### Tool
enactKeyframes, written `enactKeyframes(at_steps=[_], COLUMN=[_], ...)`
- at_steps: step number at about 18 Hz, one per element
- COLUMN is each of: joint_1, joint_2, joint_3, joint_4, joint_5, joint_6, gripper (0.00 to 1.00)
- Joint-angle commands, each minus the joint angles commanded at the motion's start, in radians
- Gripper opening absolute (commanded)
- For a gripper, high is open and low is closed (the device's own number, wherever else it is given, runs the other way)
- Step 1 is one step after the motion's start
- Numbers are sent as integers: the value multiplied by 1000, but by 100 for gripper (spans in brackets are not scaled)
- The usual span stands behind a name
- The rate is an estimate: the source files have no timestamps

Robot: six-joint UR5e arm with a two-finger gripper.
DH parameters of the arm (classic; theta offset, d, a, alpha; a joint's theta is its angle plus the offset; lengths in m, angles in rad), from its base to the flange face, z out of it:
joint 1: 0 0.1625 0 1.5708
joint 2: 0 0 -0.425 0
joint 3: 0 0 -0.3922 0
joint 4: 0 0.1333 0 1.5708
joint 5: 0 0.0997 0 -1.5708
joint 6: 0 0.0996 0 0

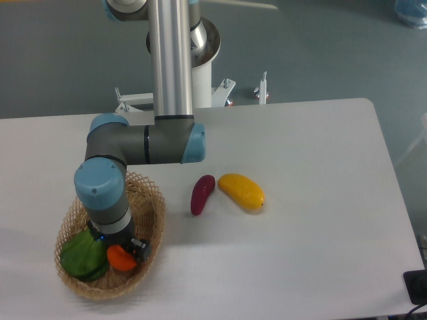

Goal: Pick up the orange from the basket
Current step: 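Close the gripper around the orange inside the basket, then lift the held orange out of the basket and carry it toward the mango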

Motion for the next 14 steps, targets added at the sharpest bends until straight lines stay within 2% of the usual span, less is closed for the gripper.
enactKeyframes(at_steps=[5,10,14], joint_1=[8,31,118], joint_2=[41,55,103], joint_3=[5,0,-8], joint_4=[-3,-3,-6], joint_5=[-29,-29,-34], joint_6=[0,0,12], gripper=[43,43,44])
